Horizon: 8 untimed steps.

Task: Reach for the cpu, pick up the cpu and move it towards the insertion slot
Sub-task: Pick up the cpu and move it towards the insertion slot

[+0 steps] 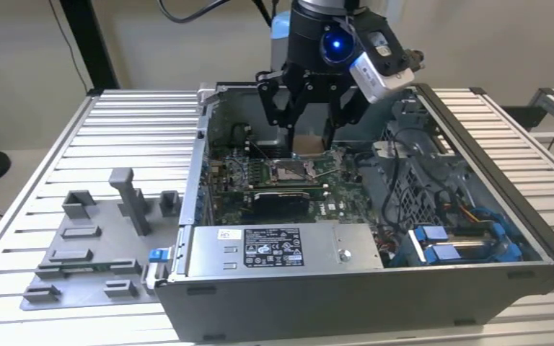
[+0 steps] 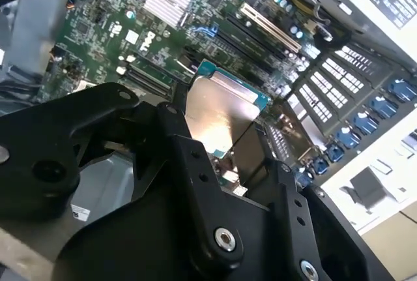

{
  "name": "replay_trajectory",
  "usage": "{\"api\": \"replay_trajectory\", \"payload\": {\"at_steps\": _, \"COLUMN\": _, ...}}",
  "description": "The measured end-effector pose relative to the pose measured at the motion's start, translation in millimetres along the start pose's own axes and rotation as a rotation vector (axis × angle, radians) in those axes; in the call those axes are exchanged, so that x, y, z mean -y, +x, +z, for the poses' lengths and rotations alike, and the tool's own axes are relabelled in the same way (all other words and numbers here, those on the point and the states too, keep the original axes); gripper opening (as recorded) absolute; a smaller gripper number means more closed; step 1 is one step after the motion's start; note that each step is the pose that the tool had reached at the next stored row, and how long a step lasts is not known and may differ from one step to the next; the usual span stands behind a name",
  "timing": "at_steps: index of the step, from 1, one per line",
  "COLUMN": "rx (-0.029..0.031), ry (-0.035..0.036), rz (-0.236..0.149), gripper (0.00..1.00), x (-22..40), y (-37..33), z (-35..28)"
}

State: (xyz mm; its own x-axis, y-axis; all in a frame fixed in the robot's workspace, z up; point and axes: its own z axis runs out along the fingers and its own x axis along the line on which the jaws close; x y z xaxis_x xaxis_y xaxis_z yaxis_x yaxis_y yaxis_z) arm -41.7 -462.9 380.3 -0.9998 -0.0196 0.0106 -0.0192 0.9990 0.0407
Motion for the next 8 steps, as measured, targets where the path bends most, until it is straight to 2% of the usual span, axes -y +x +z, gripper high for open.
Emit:
{"api": "replay_trajectory", "payload": {"at_steps": 4, "rx": -0.0048, "ry": 0.0000, "rz": 0.000, "gripper": 0.00, "x": 0.3, "y": -11.9, "z": -0.1}}
{"api": "replay_trajectory", "payload": {"at_steps": 8, "rx": -0.0057, "ry": 0.0000, "rz": 0.000, "gripper": 0.00, "x": 0.3, "y": -14.9, "z": -0.1}}
